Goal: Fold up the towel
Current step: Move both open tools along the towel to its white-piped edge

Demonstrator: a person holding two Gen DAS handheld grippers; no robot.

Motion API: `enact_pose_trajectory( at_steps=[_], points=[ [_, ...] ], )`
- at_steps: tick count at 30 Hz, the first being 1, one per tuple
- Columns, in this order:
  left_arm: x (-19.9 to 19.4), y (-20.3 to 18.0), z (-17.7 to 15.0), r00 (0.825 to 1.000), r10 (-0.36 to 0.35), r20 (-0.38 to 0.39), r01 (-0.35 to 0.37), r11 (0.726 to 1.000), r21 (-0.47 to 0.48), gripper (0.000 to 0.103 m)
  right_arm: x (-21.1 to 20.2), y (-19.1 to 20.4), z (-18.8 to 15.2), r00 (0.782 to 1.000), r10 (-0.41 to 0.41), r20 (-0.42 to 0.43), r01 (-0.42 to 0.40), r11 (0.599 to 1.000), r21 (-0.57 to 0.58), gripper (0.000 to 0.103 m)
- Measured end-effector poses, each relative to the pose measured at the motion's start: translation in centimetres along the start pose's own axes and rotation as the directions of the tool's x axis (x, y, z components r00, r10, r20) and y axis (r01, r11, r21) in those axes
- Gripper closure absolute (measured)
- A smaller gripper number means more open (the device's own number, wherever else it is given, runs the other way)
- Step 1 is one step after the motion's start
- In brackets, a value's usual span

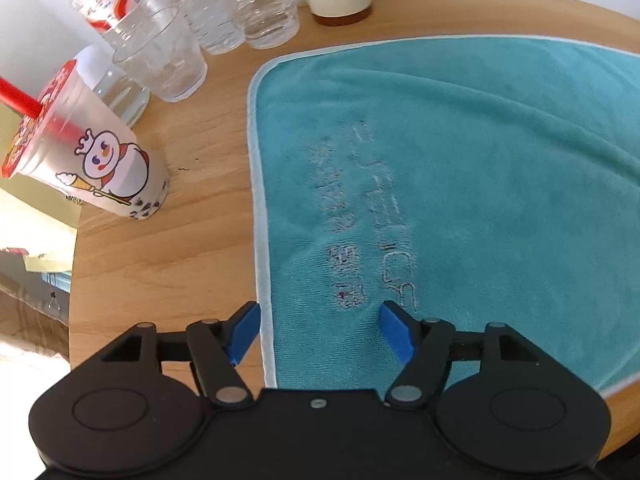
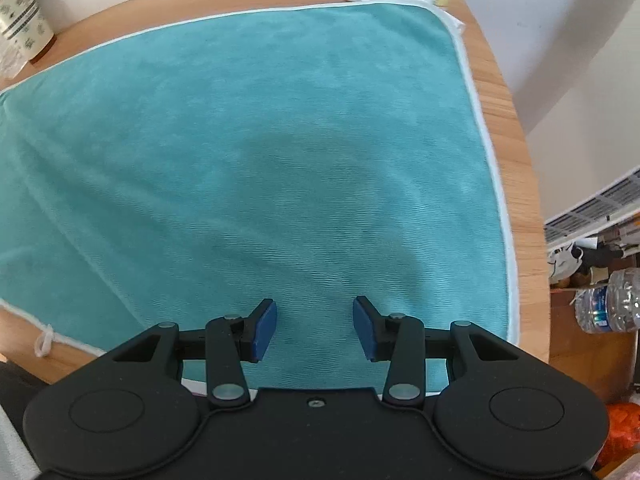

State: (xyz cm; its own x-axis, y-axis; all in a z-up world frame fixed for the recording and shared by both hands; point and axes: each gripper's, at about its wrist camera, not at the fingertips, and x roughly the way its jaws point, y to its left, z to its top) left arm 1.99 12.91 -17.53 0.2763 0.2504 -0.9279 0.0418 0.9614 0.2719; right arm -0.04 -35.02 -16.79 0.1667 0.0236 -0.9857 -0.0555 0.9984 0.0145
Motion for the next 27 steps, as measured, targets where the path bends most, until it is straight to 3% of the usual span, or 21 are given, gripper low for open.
enact_pose_trajectory(
  at_steps=[4,10,12,16,19,25,27],
  points=[
    [0.1,-0.6,0.6,0.999,0.040,0.009,-0.041,0.997,0.063,0.034,-0.1,-1.5,0.4,1.000,-0.006,-0.022,0.007,0.999,0.049,0.057],
    [0.4,-0.3,0.6,0.998,0.062,-0.011,-0.061,0.995,0.076,0.031,-0.4,-1.1,-0.2,0.999,-0.019,-0.025,0.020,0.999,0.050,0.054],
    [0.4,0.1,0.4,0.998,0.060,-0.029,-0.058,0.997,0.059,0.031,-0.4,-0.9,-0.2,0.999,-0.018,-0.042,0.020,0.999,0.042,0.054],
    [-0.2,0.4,0.1,0.997,0.055,-0.054,-0.052,0.998,0.046,0.045,-1.2,-1.9,0.2,1.000,-0.012,-0.002,0.012,0.995,0.096,0.054],
    [-1.4,-0.1,-0.1,0.999,0.009,-0.034,-0.008,0.999,0.033,0.044,-1.5,-3.6,1.3,0.999,-0.025,0.045,0.017,0.985,0.169,0.054],
    [-1.2,-1.3,-1.8,0.997,0.010,-0.074,-0.006,0.999,0.053,0.044,-0.6,-4.3,2.2,0.996,-0.072,0.056,0.064,0.988,0.141,0.054],
    [-1.1,-1.1,-2.5,0.996,0.015,-0.082,-0.012,0.999,0.045,0.043,0.0,-5.2,1.8,0.996,-0.084,0.038,0.077,0.984,0.161,0.047]
  ],
)
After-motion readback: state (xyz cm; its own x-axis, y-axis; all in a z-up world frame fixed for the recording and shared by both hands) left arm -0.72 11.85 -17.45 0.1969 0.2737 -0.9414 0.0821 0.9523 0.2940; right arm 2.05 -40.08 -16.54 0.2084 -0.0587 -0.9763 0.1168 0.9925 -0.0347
